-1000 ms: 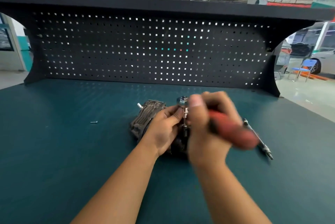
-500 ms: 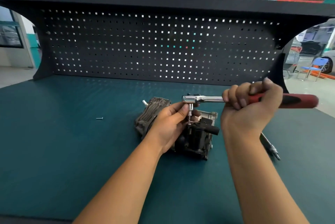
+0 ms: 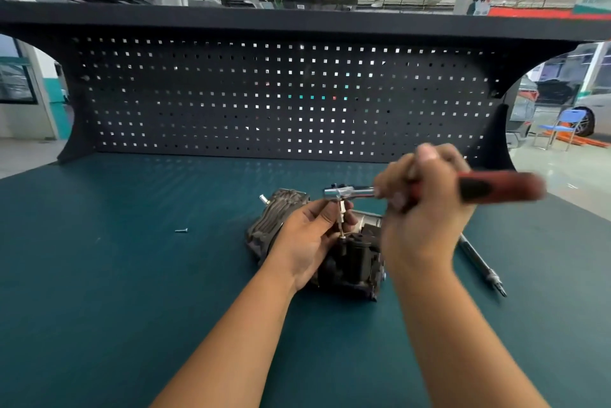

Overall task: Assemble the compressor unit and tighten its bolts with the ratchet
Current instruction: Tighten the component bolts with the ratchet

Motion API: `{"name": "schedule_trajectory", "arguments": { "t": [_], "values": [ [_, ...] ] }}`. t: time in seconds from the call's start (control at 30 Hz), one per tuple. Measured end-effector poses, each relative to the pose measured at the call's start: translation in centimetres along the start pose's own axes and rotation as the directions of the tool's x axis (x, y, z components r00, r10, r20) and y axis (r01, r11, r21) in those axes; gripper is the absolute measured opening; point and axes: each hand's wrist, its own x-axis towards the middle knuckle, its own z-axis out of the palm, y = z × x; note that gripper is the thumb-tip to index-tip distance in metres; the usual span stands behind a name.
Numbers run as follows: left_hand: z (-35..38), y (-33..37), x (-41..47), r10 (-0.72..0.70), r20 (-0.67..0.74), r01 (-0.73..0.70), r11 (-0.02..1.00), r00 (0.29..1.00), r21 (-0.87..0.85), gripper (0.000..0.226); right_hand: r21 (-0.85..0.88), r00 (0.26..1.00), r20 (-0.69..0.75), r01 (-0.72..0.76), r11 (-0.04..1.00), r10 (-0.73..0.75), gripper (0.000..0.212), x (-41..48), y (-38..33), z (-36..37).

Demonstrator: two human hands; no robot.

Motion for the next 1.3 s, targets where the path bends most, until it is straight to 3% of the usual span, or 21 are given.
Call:
{"name": "schedule_trajectory", "arguments": {
  "t": [0.07,0.13,0.23,0.37,0.47,0.6,0.67,0.73,0.8,0.87,0.93,1.07,1.17,1.23,1.3],
  "values": [
    [-0.2,-0.1,0.0,-0.012,-0.002,0.012,1.0,1.0,0.002,0.022,0.338,0.967,-0.032,-0.226,0.913,0.252,0.026,2.5,-0.3,-0.9],
    [-0.2,-0.2,0.1,-0.017,0.014,0.017,1.0,1.0,0.013,0.021,0.486,0.883,-0.07,-0.377,0.789,0.465,0.029,4.5,0.4,-2.3],
    [0.1,0.2,-0.1,-0.019,0.022,0.018,0.999,1.0,0.032,0.022,0.573,0.837,-0.097,-0.395,0.718,0.538,0.021,4.5,1.7,-3.1],
    [0.3,0.3,-0.3,-0.021,0.048,0.019,0.999,0.999,0.039,0.026,0.498,0.933,-0.164,-0.201,0.844,0.32,0.032,2.8,1.1,-2.9],
    [0.4,0.5,-0.6,-0.021,0.064,0.018,0.999,0.998,0.045,0.027,0.406,0.97,-0.214,-0.017,0.914,0.113,0.024,0.3,0.2,-2.1],
    [0.5,0.7,-0.8,-0.007,0.045,0.004,0.998,0.999,0.069,0.025,0.07,0.952,-0.243,0.208,0.976,-0.185,0.022,-2.1,-0.4,0.7],
    [0.5,0.7,-0.7,-0.009,0.039,0.006,0.997,0.999,0.071,0.025,-0.043,0.952,-0.201,0.229,0.973,-0.233,0.02,-2.7,-0.6,1.5],
    [0.6,0.8,-0.8,-0.005,0.036,0.002,0.995,0.999,0.097,0.028,-0.047,0.971,-0.188,0.143,0.989,-0.149,0.019,-2.2,-0.9,1.3],
    [0.5,0.7,-0.8,0.003,0.047,-0.01,0.986,0.999,0.166,0.036,0.166,0.972,-0.228,-0.023,0.986,0.061,0.026,-0.1,-1.3,0.3],
    [0.4,0.6,-0.8,0.032,0.061,-0.047,0.962,0.998,0.27,0.042,0.483,0.917,-0.275,-0.127,0.866,0.288,0.034,2.7,-1.8,-1.6],
    [0.2,0.4,-0.7,0.061,0.084,-0.086,0.938,0.995,0.336,0.044,0.685,0.881,-0.281,-0.094,0.723,0.38,0.032,5.1,-2.3,-3.7],
    [0.4,0.4,-0.8,0.043,0.046,-0.054,0.962,0.998,0.269,0.04,0.793,0.877,-0.187,-0.13,0.594,0.442,0.033,7.3,-1.5,-7.3],
    [0.2,0.8,-0.8,0.217,-0.038,-0.162,0.823,0.975,0.545,0.01,0.851,0.786,-0.147,-0.209,0.482,0.6,0.037,7.0,1.1,-9.5],
    [-1.4,2.2,-0.2,0.463,-0.131,-0.207,0.61,0.877,0.765,0.016,0.909,0.725,-0.171,-0.145,0.391,0.667,0.033,6.6,2.8,-10.8],
    [-4.8,4.3,0.6,0.577,-0.176,-0.067,0.374,0.797,0.925,0.015,0.928,0.684,-0.23,-0.06,0.367,0.692,0.033,6.6,3.9,-11.8]
  ]
}}
